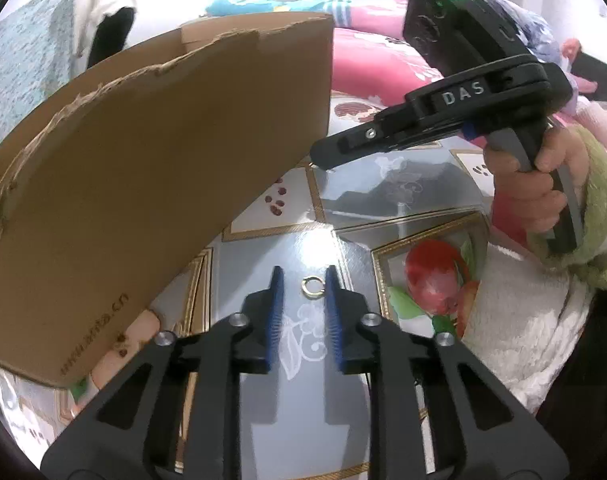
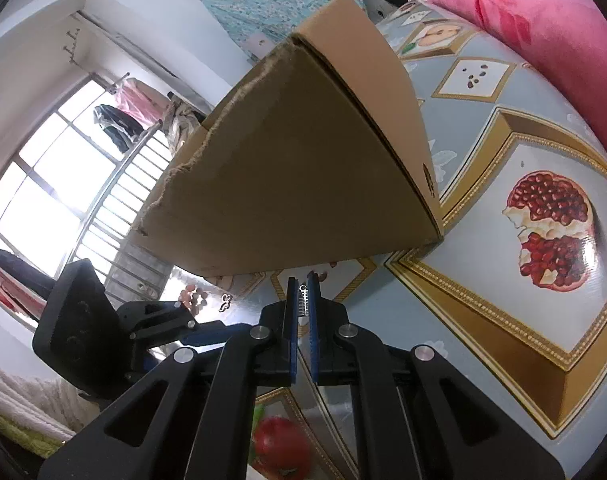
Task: Organize jewelry
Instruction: 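Close the left gripper on the small gold ring, then carry the ring and charm over the box and open both grippers, then move the left gripper to the pink-orange bracelet while the right gripper approaches the gold bow charm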
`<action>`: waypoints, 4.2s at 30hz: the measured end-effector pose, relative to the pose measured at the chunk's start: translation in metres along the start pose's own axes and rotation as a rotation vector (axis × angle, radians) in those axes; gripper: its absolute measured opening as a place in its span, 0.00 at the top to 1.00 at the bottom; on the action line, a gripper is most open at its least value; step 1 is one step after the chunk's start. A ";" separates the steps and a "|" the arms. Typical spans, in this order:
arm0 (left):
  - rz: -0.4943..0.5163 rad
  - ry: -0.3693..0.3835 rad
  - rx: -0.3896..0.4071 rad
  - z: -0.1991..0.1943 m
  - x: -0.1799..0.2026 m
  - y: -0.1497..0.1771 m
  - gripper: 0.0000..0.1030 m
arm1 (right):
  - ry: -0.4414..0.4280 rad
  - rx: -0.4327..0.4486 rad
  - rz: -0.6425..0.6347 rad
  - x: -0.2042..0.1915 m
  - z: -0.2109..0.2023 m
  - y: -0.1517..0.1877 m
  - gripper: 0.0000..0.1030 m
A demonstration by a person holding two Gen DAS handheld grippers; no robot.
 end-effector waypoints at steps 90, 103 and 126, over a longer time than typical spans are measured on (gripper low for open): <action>-0.632 -0.528 0.240 -0.168 -0.071 0.050 0.33 | -0.008 -0.061 -0.359 -0.107 -0.008 0.002 0.81; -0.561 -0.497 0.089 -0.112 -0.040 0.076 0.33 | 0.125 -0.161 -0.601 -0.129 0.075 0.039 0.72; -0.544 -0.482 0.050 -0.101 -0.033 0.078 0.33 | 0.122 -0.180 -0.755 -0.139 0.086 0.042 0.81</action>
Point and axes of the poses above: each gripper's, at about its wrist camera, not at the fingertips, and z roughly the way its jaws point, x to its right, y to its underside, the point moved 2 cm from there along z, roughly the way its jaws point, and after that the axes turned 6 degrees about x, right-handed, at the moved point
